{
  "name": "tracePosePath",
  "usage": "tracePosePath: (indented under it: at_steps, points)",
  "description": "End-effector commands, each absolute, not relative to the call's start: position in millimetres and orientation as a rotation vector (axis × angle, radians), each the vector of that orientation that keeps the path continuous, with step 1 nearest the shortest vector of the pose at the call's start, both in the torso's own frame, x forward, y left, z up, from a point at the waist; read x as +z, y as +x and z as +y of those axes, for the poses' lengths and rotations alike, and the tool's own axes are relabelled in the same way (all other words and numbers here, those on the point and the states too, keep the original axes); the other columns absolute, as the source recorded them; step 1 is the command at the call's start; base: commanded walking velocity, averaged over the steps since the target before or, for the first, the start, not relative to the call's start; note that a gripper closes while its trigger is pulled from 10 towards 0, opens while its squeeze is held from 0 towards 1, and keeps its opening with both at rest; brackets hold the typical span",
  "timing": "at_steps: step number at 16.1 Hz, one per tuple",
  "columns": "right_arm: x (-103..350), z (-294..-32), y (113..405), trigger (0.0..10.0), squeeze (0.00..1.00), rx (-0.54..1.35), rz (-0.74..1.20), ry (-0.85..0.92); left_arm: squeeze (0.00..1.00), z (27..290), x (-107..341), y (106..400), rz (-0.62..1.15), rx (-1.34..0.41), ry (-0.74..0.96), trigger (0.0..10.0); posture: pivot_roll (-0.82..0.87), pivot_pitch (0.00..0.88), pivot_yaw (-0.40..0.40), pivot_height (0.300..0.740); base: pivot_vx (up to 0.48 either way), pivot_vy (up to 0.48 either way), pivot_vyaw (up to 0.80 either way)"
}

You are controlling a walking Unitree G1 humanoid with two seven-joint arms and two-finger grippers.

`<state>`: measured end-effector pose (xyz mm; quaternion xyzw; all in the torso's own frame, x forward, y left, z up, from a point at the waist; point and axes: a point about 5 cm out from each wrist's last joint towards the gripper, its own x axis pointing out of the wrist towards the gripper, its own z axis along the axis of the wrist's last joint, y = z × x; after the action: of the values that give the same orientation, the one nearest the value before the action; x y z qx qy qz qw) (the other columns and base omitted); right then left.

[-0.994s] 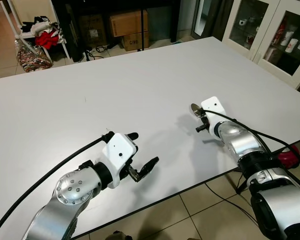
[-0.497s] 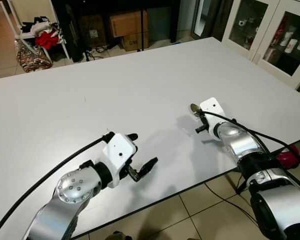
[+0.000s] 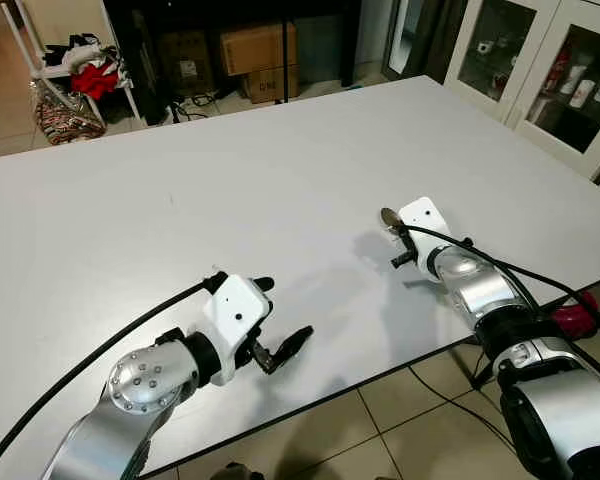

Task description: Setting the table

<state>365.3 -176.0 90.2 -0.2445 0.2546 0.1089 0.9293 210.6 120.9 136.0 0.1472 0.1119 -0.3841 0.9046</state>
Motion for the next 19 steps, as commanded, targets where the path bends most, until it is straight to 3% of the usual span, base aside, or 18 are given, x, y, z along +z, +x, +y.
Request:
tracePosePath:
  at_steps: [1, 7, 8, 9, 12, 15, 16, 19]
  points:
    - [66.8, -183.0, 352.1, 10.0, 0.62, 0.223, 0.635, -0.494, 0.0, 119.6, 139.6, 209.7, 0.221, -0.811, 0.309, 10.0, -0.08, 0.018, 0.047, 0.74, 0.0, 0.0, 0.0]
    - [65.2, -182.0, 351.3, 10.0, 0.73, 0.231, 0.644, -0.487, 0.0, 118.6, 140.5, 210.1, 0.227, -0.816, 0.311, 10.0, -0.08, 0.017, 0.047, 0.74, 0.0, 0.0, 0.0]
    - [65.5, -182.1, 351.4, 10.0, 0.83, 0.228, 0.641, -0.483, 0.0, 118.5, 140.6, 210.4, 0.227, -0.817, 0.311, 10.0, -0.08, 0.016, 0.049, 0.74, 0.0, 0.0, 0.0]
    - [67.6, -182.9, 352.4, 10.0, 1.0, 0.224, 0.634, -0.474, 0.0, 118.5, 140.9, 210.7, 0.225, -0.817, 0.311, 10.0, -0.08, 0.016, 0.049, 0.74, 0.0, 0.0, 0.0]
    - [85.4, -187.8, 356.4, 10.0, 1.0, 0.223, 0.581, -0.429, 0.0, 120.6, 145.0, 210.1, 0.209, -0.804, 0.299, 10.0, -0.08, 0.009, 0.051, 0.74, 0.0, 0.0, 0.0]
    - [127.0, -184.9, 342.2, 10.0, 1.0, 0.27, 0.441, -0.232, 0.0, 130.3, 159.7, 210.1, 0.124, -0.666, 0.137, 10.0, -0.08, 0.0, 0.062, 0.74, 0.0, 0.0, 0.0]
    - [142.3, -177.4, 333.2, 10.0, 1.0, 0.303, 0.343, -0.14, 0.0, 136.0, 160.3, 211.5, 0.115, -0.588, 0.139, 10.0, -0.08, 0.0, 0.068, 0.74, 0.0, 0.0, 0.0]
    - [158.8, -137.1, 284.8, 10.0, 1.0, 0.458, 0.125, -0.086, 0.0, 159.1, 158.2, 216.8, 0.083, -0.23, 0.231, 10.0, -0.1, 0.0, 0.106, 0.74, 0.0, 0.0, 0.53]
